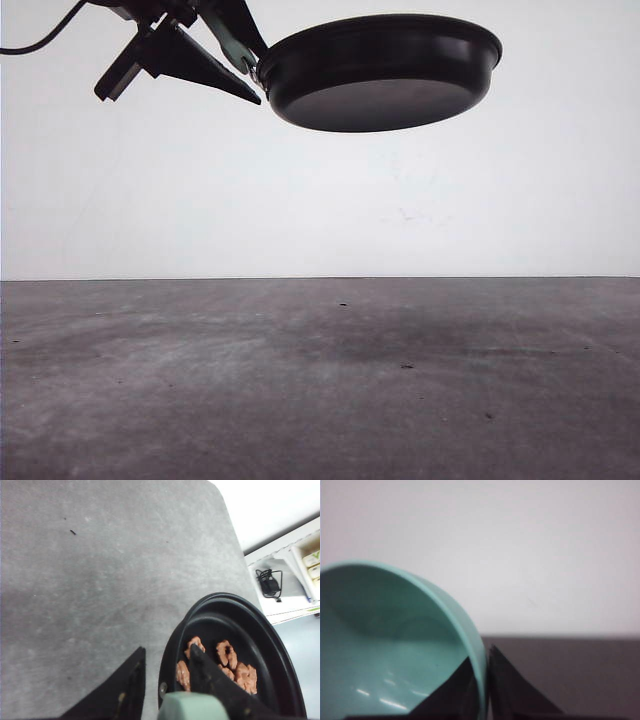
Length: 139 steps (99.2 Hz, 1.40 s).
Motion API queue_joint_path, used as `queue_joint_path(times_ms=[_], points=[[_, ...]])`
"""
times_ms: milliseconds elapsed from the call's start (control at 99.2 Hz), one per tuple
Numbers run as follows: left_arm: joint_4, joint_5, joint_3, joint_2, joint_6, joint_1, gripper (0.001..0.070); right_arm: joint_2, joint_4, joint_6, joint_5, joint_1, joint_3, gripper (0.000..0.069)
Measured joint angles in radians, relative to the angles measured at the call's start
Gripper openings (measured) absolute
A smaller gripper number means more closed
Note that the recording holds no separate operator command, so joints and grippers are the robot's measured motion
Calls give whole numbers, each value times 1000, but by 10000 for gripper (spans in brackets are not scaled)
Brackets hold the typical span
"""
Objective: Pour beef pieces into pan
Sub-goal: 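Lower the empty bowl back onto the table with the right gripper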
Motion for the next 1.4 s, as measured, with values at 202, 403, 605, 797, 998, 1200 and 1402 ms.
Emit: queue_joint_path(times_ms=[202,403,605,797,998,1200,1402], points=[[-14,-2,0,0,18,34,129,12,-381,84,-240,-258,-19,14],[-12,-4,0,0,32,58,128,88,-445,143,-545,-456,-167,14],[-16,-5,0,0,46,69,128,200,-448,161,-642,-545,-259,14],[-23,-5,0,0,54,67,128,317,-433,160,-710,-547,-259,14],[-23,-5,0,0,54,67,128,443,-421,160,-742,-547,-258,16],[-23,-6,0,0,56,67,128,469,-402,160,-734,-551,-253,135],[-23,-34,0,0,61,67,128,433,-378,161,-799,-551,-229,471]])
